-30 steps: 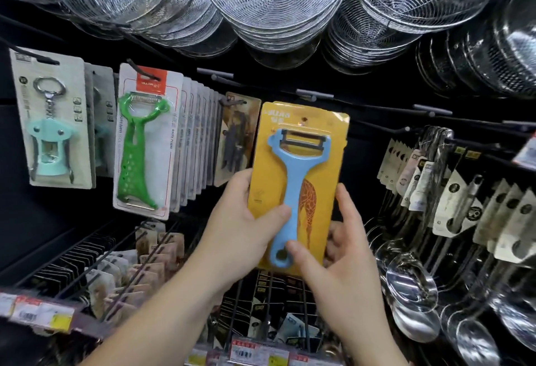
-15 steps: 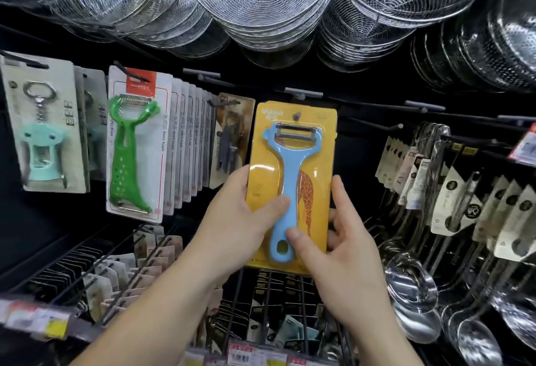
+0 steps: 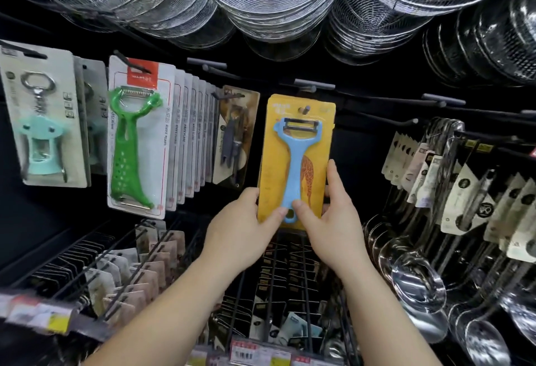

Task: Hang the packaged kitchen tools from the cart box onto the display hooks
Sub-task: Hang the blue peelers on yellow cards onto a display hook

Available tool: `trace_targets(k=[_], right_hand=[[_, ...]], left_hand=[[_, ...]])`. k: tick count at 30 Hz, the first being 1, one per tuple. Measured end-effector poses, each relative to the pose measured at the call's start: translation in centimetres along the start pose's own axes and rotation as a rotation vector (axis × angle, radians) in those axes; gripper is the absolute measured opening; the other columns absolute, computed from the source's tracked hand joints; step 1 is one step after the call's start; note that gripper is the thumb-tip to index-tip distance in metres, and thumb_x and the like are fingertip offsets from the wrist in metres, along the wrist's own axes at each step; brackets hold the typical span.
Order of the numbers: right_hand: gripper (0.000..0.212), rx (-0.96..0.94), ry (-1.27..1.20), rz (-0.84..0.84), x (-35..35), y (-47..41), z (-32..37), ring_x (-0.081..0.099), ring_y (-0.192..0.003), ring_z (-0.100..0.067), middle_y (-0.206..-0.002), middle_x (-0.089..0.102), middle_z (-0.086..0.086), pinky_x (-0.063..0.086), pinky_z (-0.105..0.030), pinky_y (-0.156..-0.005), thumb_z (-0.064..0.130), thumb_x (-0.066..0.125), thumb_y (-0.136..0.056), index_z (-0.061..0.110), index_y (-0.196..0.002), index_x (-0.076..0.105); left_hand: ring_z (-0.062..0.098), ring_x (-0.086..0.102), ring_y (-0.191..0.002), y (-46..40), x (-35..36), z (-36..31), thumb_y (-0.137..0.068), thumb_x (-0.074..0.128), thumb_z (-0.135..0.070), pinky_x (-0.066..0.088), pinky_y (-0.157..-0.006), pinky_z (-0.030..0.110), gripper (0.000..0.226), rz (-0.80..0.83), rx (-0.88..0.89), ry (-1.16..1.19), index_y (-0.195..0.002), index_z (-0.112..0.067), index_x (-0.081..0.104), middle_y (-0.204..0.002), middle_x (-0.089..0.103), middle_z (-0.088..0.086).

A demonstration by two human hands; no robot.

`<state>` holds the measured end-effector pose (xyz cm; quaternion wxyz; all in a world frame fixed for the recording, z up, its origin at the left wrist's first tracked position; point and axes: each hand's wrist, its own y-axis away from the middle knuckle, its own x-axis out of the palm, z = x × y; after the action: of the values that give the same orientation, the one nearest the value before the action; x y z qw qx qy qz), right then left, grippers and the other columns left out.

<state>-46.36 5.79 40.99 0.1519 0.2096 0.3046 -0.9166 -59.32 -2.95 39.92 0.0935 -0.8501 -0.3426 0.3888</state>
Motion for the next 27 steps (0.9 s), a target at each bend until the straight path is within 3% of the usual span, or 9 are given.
trace_targets(k=[2, 6, 10, 13, 15, 20, 23, 27], right_hand=[[0.093, 0.015, 0.002, -0.011, 0.6, -1.0, -0.4, 0.061, -0.109, -0.013, -0.135, 0.051, 0.009, 0.055, -0.037, -0.093, 0.035, 0.067, -0.091, 0.041, -0.157, 0.001], [0.092, 0.031, 0.001, -0.019, 1.5, -2.4, -0.8, 0.059, -0.113, -0.012, -0.137, 0.05, 0.007, 0.054, -0.039, -0.096, 0.035, 0.066, -0.092, 0.039, -0.157, 0.0], [0.091, 0.044, 0.001, -0.044, 2.4, -2.3, -1.2, 0.056, -0.119, -0.012, -0.139, 0.049, 0.005, 0.052, -0.039, -0.099, 0.035, 0.065, -0.093, 0.037, -0.157, 0.0], [0.087, 0.079, 0.035, -0.044, 3.0, -0.9, -2.2, 0.06, -0.111, -0.01, -0.136, 0.052, 0.004, 0.054, -0.039, -0.094, 0.035, 0.065, -0.093, 0.036, -0.157, 0.006], [0.084, 0.126, 0.086, -0.028, 3.3, 0.8, -3.0, 0.061, -0.104, -0.008, -0.134, 0.052, 0.002, 0.054, -0.032, -0.091, 0.034, 0.065, -0.094, 0.035, -0.157, 0.01], [0.075, 0.232, 0.272, -0.008, 2.8, 5.7, -4.9, 0.054, -0.115, -0.017, -0.137, 0.046, -0.004, 0.045, -0.029, -0.093, 0.036, 0.061, -0.096, 0.032, -0.157, 0.018], [0.071, 0.28, 0.387, -0.055, 0.9, 8.8, -5.9, 0.048, -0.122, -0.019, -0.132, 0.047, -0.004, 0.037, -0.026, -0.096, 0.034, 0.061, -0.096, 0.027, -0.156, 0.024], [0.067, 0.349, 0.491, -0.147, -2.8, 13.6, -7.3, 0.043, -0.132, -0.024, -0.14, 0.049, -0.006, 0.033, -0.029, -0.107, 0.03, 0.064, -0.094, 0.022, -0.153, 0.034]], left_hand=[[0.002, 0.056, -0.068, -0.9, 0.3, 0.2, -0.094, 0.054, -0.056, 0.037, -0.053, 0.025, 0.03, 0.01, -0.001, -0.034, -0.109, -0.031, 0.054, -0.075, 0.058, -0.012], [0.011, 0.064, -0.082, -2.5, 0.8, 0.9, -0.094, 0.052, -0.059, 0.055, -0.071, 0.036, 0.039, 0.022, -0.011, -0.044, -0.119, -0.029, 0.055, -0.091, 0.067, -0.012], [0.014, 0.065, -0.089, -3.0, 1.1, 1.6, -0.095, 0.053, -0.058, 0.054, -0.073, 0.037, 0.039, 0.009, -0.011, -0.038, -0.12, -0.029, 0.054, -0.097, 0.067, -0.011], [0.017, 0.064, -0.094, -2.5, 1.7, 3.1, -0.094, 0.05, -0.061, 0.054, -0.076, 0.038, 0.043, 0.052, -0.029, -0.079, -0.12, -0.028, 0.054, -0.1, 0.065, -0.01], [0.018, 0.064, -0.101, -1.8, 2.4, 4.4, -0.094, 0.05, -0.062, 0.054, -0.082, 0.038, 0.052, 0.117, -0.054, -0.105, -0.132, -0.026, 0.05, -0.11, 0.065, -0.007], [0.026, 0.056, -0.123, 1.6, 4.6, 6.5, -0.095, 0.052, -0.059, 0.049, -0.099, 0.04, 0.065, 0.318, -0.002, -0.253, -0.147, -0.022, 0.043, -0.136, 0.059, 0.003], [0.026, 0.041, -0.138, 5.6, 6.2, 6.1, -0.096, 0.049, -0.059, 0.033, -0.114, 0.041, 0.065, 0.432, 0.12, -0.318, -0.15, -0.025, 0.039, -0.149, 0.047, 0.002], [0.023, 0.031, -0.143, 10.7, 8.8, 4.3, -0.095, 0.05, -0.056, 0.023, -0.117, 0.037, 0.065, 0.557, 0.307, -0.28, -0.152, -0.027, 0.036, -0.153, 0.039, -0.002]])
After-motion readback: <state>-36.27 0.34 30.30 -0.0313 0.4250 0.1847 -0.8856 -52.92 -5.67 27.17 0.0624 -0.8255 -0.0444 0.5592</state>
